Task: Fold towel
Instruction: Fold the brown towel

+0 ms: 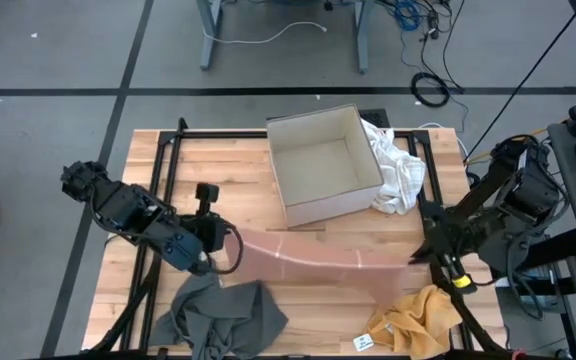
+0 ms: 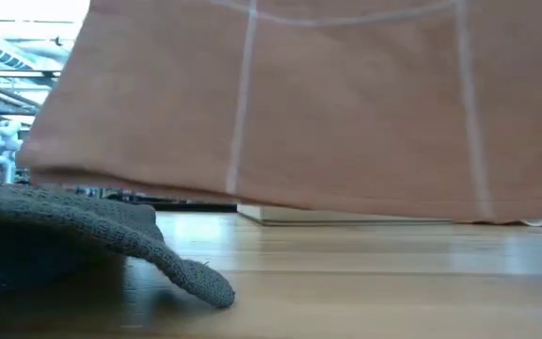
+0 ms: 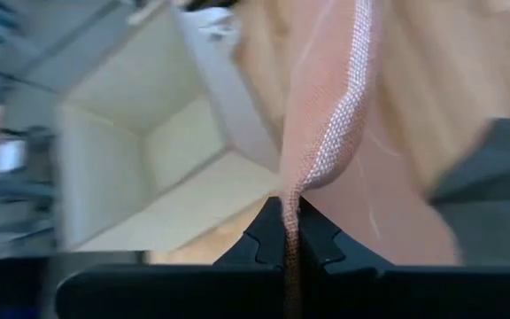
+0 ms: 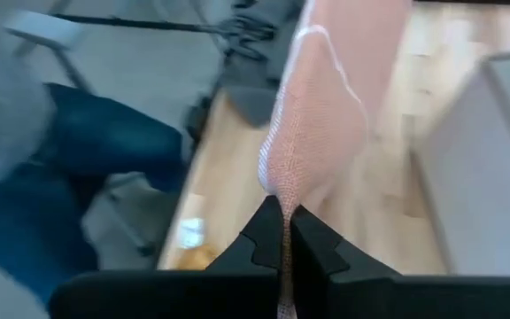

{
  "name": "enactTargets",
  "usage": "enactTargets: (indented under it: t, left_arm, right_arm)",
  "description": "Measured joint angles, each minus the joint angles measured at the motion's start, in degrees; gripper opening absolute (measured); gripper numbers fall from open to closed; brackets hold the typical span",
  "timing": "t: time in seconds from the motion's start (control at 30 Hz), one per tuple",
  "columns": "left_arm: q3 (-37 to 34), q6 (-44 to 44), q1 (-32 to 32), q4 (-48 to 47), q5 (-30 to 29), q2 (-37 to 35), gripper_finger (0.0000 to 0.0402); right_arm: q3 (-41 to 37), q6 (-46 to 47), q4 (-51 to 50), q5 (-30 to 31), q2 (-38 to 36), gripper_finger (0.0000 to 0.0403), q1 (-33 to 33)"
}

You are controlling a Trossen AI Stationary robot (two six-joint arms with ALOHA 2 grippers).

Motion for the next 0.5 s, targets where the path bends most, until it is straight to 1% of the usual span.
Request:
enactTargets:
  t: [0.07,0.2,0.33,0.4,0.5]
  left_arm:
    - [0.0,1.0,0.6,-0.2,-3.8,0.0,0.0001]
    - [0.0,2.5,3.8,-0.2,-6.9,0.2,0.0001]
    - [0.0,2.7,7.2,-0.2,-12.8,0.4,0.0001]
    - [0.0,2.7,7.8,-0.2,-12.4,0.4,0.0001]
    - [0.0,2.3,7.4,-0.6,-6.9,0.3,0.0001]
  right_arm:
    - [0.0,0.9,-3.4,2.0,-0.6,0.0000,-0.7]
    - [0.0,2.8,-9.3,6.7,-2.1,0.0000,-2.1]
    - [0.0,1.0,-11.7,11.8,-3.6,0.0000,-3.0]
    - [0.0,-0.3,-11.4,13.2,-3.9,0.0000,-3.1]
    - [-0.3,-0.7,-9.9,12.1,-3.7,0.0000,-3.1]
